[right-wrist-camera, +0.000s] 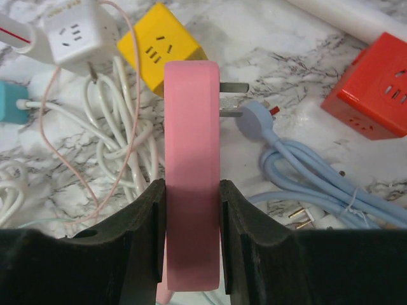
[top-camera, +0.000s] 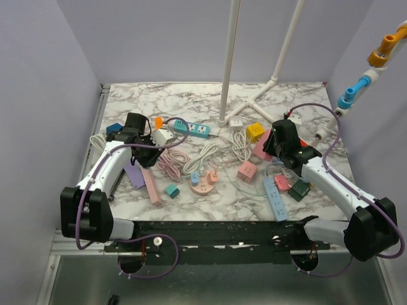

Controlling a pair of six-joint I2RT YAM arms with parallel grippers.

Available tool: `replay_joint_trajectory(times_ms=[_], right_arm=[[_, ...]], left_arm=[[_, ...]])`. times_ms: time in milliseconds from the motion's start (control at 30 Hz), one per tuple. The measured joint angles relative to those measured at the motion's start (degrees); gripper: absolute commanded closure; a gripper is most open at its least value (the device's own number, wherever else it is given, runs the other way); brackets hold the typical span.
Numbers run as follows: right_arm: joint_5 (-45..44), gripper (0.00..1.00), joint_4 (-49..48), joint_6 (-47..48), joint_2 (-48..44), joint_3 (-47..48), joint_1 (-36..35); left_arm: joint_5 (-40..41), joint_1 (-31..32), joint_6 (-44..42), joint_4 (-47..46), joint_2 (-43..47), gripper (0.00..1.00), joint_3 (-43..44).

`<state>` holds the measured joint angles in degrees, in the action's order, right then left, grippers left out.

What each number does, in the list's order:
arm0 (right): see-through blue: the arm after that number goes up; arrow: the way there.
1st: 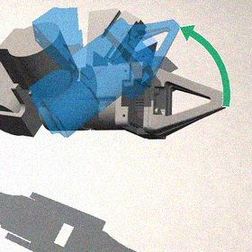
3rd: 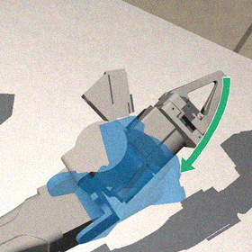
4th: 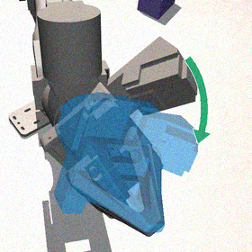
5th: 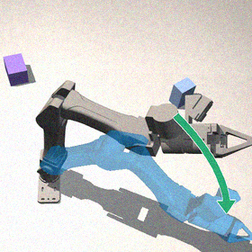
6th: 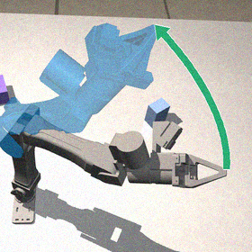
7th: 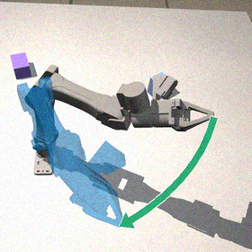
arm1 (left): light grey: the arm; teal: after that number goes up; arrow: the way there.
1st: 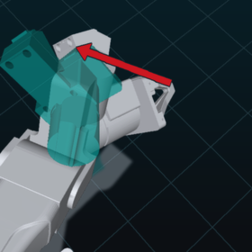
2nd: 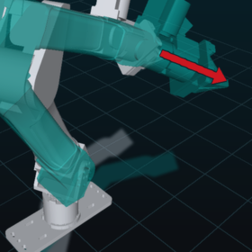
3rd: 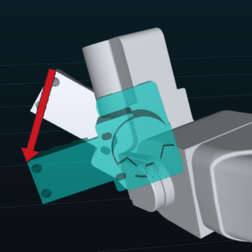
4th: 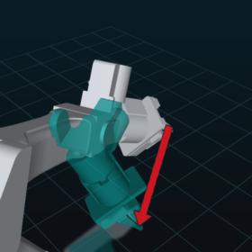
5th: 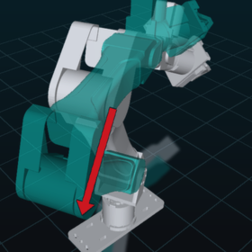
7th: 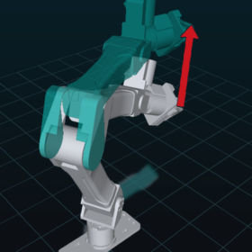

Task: Pull the plug off the socket
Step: Place the socket at the center of the board, then remove the plug from the socket.

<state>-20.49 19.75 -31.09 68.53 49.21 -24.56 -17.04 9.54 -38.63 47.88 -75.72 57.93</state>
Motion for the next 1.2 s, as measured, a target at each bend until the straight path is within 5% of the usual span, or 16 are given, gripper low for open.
replay_joint_trajectory(times_ms=[133,333,500,700,967,1200], right_arm=[[0.0,0.26,0.9,-1.3,1.7,-0.8,1.1],[0.3,0.13,2.8,-0.4,1.6,0.9,1.0],[0.4,0.0,5.4,1.4,1.6,8.2,-0.8],[-2.0,0.0,8.5,2.6,3.9,18.3,-14.7],[13.7,0.0,1.3,-4.4,1.0,8.1,-17.6],[10.1,0.02,5.9,-5.1,12.0,15.2,-31.3]], left_arm=[[-0.1,-2.6,1.6,-0.5,-3.9,0.58,0.7],[-0.4,-4.4,4.1,-1.4,-5.5,0.02,0.8],[-1.3,-5.5,6.0,-2.3,-4.0,0.02,1.2],[-3.6,-6.8,9.1,-0.9,1.6,0.02,7.5],[-11.2,-8.7,11.8,2.3,10.9,0.01,15.6],[-15.2,-8.7,12.9,6.4,10.8,0.02,16.0]])
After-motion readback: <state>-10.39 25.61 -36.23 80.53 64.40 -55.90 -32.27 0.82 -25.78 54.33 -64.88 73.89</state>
